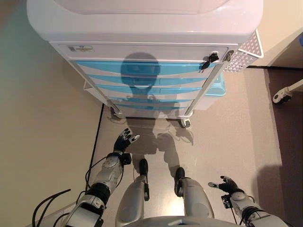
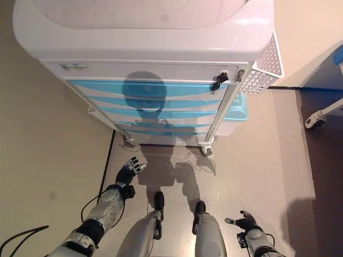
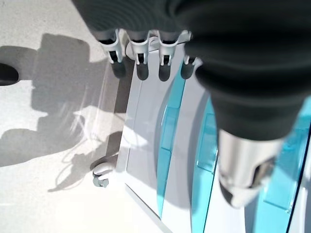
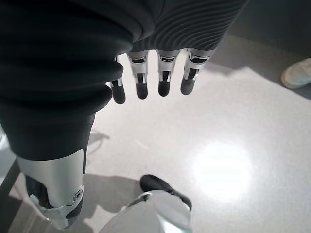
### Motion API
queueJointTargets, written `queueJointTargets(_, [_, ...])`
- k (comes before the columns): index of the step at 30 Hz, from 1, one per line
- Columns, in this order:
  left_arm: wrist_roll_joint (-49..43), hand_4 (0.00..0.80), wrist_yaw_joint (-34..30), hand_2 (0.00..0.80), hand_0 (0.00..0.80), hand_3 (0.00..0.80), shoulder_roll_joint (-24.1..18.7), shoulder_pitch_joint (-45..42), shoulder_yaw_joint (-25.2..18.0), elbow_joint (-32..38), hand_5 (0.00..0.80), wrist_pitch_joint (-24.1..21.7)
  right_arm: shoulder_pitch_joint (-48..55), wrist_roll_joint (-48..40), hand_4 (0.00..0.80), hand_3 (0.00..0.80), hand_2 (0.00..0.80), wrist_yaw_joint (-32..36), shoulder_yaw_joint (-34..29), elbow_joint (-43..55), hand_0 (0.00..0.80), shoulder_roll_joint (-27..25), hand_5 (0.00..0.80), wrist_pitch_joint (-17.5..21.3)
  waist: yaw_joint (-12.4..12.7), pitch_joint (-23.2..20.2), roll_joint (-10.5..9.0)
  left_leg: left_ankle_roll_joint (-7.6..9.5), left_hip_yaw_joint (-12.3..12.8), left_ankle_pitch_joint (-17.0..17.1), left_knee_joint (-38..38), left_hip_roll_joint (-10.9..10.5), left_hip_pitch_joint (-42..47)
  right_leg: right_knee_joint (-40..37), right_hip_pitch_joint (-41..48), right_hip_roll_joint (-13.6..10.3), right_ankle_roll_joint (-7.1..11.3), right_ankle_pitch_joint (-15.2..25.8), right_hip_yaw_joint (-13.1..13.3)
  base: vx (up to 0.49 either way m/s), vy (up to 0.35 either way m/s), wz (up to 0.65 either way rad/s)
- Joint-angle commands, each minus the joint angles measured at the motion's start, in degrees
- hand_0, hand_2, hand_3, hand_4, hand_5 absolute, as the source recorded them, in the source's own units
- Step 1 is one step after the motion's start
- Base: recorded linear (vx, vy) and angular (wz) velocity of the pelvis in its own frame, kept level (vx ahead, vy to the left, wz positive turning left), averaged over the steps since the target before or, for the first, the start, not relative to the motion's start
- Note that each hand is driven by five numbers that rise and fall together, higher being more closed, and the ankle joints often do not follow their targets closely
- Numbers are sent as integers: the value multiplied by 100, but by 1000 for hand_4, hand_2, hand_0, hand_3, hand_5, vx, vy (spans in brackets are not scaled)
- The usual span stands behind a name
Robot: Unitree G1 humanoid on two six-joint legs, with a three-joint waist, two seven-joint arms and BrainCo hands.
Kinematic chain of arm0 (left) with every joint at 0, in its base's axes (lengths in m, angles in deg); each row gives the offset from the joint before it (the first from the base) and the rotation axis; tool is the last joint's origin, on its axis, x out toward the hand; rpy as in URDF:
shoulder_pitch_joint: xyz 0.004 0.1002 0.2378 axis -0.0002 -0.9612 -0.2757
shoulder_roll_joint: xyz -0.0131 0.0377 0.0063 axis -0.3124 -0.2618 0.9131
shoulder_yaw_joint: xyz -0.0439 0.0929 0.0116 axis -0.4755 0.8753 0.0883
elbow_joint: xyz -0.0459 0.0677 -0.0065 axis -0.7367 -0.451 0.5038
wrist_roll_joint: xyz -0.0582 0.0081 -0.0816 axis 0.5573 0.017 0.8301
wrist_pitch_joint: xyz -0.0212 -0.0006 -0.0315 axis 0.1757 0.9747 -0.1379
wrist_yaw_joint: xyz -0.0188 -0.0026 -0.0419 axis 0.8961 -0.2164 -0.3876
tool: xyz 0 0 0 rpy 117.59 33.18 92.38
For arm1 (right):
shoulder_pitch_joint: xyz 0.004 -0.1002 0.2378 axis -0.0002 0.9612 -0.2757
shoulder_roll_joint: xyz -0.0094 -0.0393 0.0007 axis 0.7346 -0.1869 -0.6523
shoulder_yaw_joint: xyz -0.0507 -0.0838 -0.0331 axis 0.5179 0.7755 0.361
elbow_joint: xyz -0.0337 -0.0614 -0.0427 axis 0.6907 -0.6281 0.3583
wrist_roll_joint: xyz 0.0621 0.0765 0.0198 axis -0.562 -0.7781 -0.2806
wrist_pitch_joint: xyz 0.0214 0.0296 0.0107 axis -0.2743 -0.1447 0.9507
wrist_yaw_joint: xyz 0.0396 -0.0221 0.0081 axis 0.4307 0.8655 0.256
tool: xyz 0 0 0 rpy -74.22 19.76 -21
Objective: Open the drawer and pick up the medicine
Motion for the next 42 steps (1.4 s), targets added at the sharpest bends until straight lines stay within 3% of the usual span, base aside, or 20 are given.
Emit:
queueJointTargets(1, [292, 0, -49, 0, 0, 0, 57, 89, 24, 304, 0, -166, 263, -8, 0, 0, 0, -72, 74, 126, 0, -139, 0, 1, 15, -232, -235, 130, 187, -823, 836, -125, -109, -650, -30, -217, 448, 862, 261, 6, 8, 5])
queueJointTargets(10, [1468, 0, -99, 0, 0, 0, 312, 179, -267, 503, 0, -237, 185, -84, 0, 0, 0, -64, 287, 205, 0, -66, 0, 0, -51, -138, -417, 127, 285, -840, 1053, -68, -349, -521, -306, -148, 372, 890, 383, -21, -9, -4])
queueJointTargets(17, [2582, 0, -196, 0, 0, 0, 587, 619, -462, 586, 0, -373, 220, -57, 0, 0, 0, -41, 408, 215, 0, 4, 0, -28, -158, -173, -541, 122, 324, -900, 1245, -5, -620, -376, -612, -116, 367, 885, 443, -6, -8, -3])
queueJointTargets(23, [3769, 0, -315, 0, 0, 0, 846, 1247, -896, 434, 0, -556, 275, -48, 0, 0, 0, 40, 517, 262, 0, 54, 0, -32, -289, -244, -662, 86, 409, -963, 1414, 103, -940, -240, -964, -74, 367, 868, 498, 0, -12, -8])
queueJointTargets(31, [4254, 0, -303, 0, 0, 0, 700, 2054, -1150, 417, 0, -761, 249, -162, 0, 0, 0, 135, 702, 421, 0, 37, 0, 6, -436, -267, -758, 39, 488, -1055, 1735, 250, -1339, -40, -1382, 5, 363, 829, 566, 15, -8, -6])
queueJointTargets(32, [4264, 0, -306, 0, 0, 0, 635, 2181, -1136, 467, 0, -797, 266, -155, 0, 0, 0, 178, 757, 461, 0, 23, 0, 6, -456, -294, -747, 1, 473, -1274, 1877, 299, -1346, 85, -1415, 43, 399, 658, 598, 28, -11, -10])
queueJointTargets(33, [4263, 0, -308, 0, 0, 0, 634, 2186, -1135, 471, 0, -798, 262, -156, 0, 0, 0, 178, 753, 465, 0, 23, 0, 8, -463, -272, -766, 37, 512, -1110, 1860, 286, -1417, 33, -1467, 18, 365, 810, 578, 29, -6, -15])
queueJointTargets(35, [4314, 0, -337, 0, 0, 0, 590, 2307, -1121, 541, 0, -809, 269, -163, 0, 0, 0, 214, 788, 418, 0, 15, 0, 10, -476, -282, -750, 6, 483, -1311, 1955, 316, -1407, 153, -1483, 45, 404, 636, 607, 15, 2, -18])
queueJointTargets(36, [4297, 0, -333, 0, 0, 0, 564, 2341, -1089, 572, 0, -830, 269, -163, 0, 0, 0, 223, 792, 418, 0, 17, 0, 14, -494, -260, -767, 46, 531, -1167, 1975, 306, -1502, 131, -1565, 22, 367, 783, 597, 114, 2, -14])
queueJointTargets(37, [4301, 0, -360, 0, 0, 0, 556, 2375, -1058, 616, 0, -822, 283, -154, 0, 0, 0, 244, 815, 414, 0, 10, 0, 17, -491, -279, -745, 12, 502, -1361, 2031, 330, -1452, 219, -1536, 54, 397, 609, 617, 25, 1, -12])
queueJointTargets(42, [4425, 0, -432, 0, 0, 0, 511, 2587, -1026, 800, 0, -899, 294, -162, 0, 0, 0, 331, 850, 442, 0, -18, 0, 56, -544, -285, -740, 18, 561, -1399, 2087, 348, -1532, 297, -1699, 87, 388, 609, 668, 26, 0, -3])
